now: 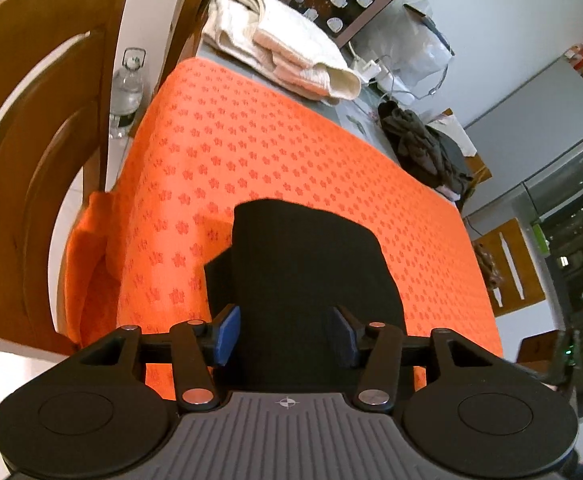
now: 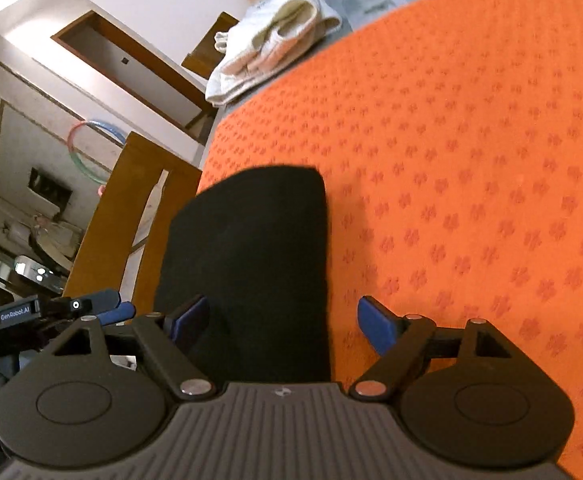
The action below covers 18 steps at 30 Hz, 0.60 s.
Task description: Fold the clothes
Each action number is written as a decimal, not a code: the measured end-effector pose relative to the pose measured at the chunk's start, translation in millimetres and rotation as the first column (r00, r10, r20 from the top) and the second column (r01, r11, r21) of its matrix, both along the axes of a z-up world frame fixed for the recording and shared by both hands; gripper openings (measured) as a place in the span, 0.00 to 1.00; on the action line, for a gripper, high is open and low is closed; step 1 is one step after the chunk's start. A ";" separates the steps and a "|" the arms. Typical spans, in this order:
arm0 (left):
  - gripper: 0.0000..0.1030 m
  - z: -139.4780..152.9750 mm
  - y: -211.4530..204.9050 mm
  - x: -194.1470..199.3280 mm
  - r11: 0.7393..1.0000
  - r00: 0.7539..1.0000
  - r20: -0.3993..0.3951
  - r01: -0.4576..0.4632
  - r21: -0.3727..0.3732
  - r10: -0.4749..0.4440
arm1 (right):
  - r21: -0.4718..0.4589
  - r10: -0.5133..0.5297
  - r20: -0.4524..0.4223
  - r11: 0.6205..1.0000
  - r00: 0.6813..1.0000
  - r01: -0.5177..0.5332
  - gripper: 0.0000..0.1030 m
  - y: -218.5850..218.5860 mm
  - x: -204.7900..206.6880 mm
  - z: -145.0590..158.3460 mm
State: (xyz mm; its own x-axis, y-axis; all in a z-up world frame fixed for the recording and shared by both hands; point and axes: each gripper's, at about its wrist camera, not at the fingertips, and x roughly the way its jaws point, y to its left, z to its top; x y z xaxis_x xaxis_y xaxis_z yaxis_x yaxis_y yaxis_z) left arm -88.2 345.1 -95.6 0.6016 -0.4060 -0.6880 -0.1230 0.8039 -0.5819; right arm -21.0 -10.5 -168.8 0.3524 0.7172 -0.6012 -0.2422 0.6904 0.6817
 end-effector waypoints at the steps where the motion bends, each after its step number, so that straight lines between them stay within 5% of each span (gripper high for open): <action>1: 0.52 -0.4 -0.8 0.1 1.000 1.000 -0.003 0.005 -0.007 -0.005 | 0.019 -0.008 -0.003 1.000 1.000 0.008 0.83 0.1 0.7 -2.4; 7: 0.50 -1.6 -21.4 -0.2 0.996 0.998 0.013 0.064 0.062 -0.065 | 0.118 -0.031 -0.040 0.992 0.999 0.036 0.80 2.4 11.1 -17.1; 12: 0.21 -11.7 -41.1 5.7 0.971 0.998 -0.012 0.062 0.230 -0.061 | 0.117 0.005 -0.047 0.993 0.999 0.001 0.80 12.0 14.1 -21.2; 18: 0.21 -24.1 -41.9 3.5 0.958 0.997 -0.036 0.079 0.275 -0.072 | 0.127 0.020 -0.050 0.992 0.999 -0.013 0.80 13.4 16.7 -21.5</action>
State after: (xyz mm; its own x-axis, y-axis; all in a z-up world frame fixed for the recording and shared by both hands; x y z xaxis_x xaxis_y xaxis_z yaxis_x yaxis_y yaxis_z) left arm -84.7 303.2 -119.6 0.5571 -0.2420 -0.7944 -0.0676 0.9402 -0.3338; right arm -4.3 2.9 -190.3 0.3110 0.7942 -0.5220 -0.2151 0.5938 0.7753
